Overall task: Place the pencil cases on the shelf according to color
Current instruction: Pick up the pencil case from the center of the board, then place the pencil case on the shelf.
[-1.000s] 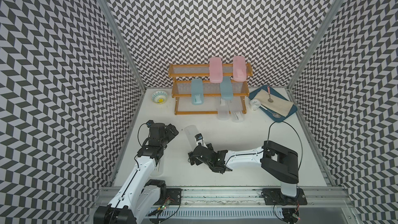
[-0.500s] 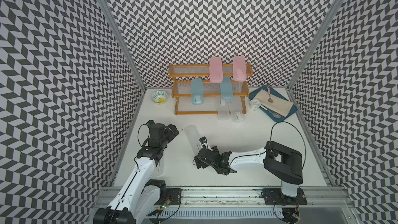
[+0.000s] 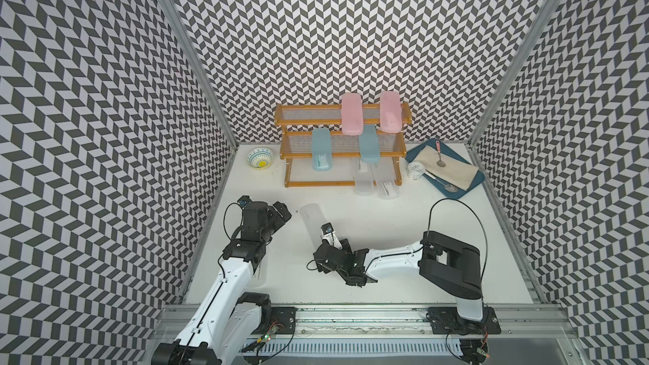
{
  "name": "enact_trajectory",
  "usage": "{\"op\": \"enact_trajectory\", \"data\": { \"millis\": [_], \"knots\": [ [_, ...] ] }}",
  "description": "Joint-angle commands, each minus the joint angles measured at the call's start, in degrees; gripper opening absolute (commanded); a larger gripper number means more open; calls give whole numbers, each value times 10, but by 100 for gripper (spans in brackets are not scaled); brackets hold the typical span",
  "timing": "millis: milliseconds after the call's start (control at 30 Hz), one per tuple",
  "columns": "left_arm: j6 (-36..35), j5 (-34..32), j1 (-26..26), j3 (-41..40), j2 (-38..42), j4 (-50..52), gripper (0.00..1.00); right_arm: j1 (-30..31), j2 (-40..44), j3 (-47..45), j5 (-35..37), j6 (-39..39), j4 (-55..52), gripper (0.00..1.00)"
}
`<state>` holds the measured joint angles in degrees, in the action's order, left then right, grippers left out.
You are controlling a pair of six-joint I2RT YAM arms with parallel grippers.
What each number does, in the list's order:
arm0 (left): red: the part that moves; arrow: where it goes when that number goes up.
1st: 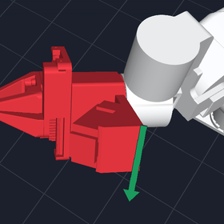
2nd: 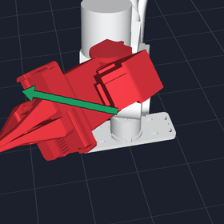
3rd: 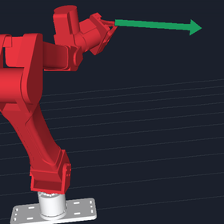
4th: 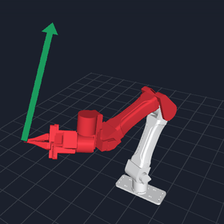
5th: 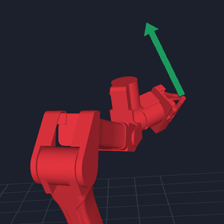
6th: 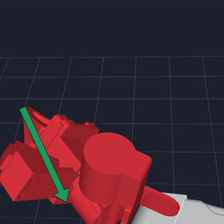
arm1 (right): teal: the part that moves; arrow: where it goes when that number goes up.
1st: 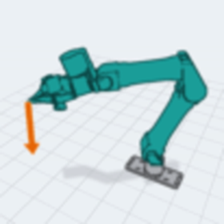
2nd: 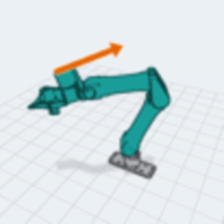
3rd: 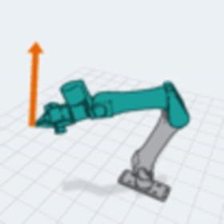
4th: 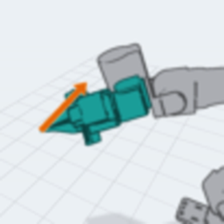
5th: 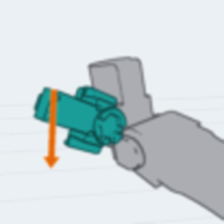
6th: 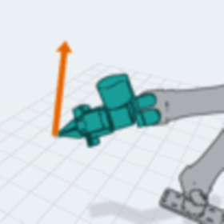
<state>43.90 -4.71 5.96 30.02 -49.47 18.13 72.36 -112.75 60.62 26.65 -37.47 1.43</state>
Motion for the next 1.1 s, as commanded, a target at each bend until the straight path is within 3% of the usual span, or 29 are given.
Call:
{"op": "enact_trajectory", "data": {
  "millis": [0, 233, 567, 800, 1067],
  "knots": [
    [-12, -14, -3, 19, 9, 9, 100, 5, 15, -42, 10, -36, -20, 76],
    [-13, -9, -1, 18, 24, 13, 100, 9, 109, -91, 60, -47, -4, 55],
    [-7, -7, 9, 5, 29, 0, 100, -5, 208, -123, 98, -46, 1, 55],
    [-7, -8, 11, -16, 27, -21, 100, -66, 205, -115, 42, -14, 56, 55],
    [-8, 5, 12, -26, 3, -51, 100, -150, 108, -33, -26, 20, 98, 55]
  ]
}}
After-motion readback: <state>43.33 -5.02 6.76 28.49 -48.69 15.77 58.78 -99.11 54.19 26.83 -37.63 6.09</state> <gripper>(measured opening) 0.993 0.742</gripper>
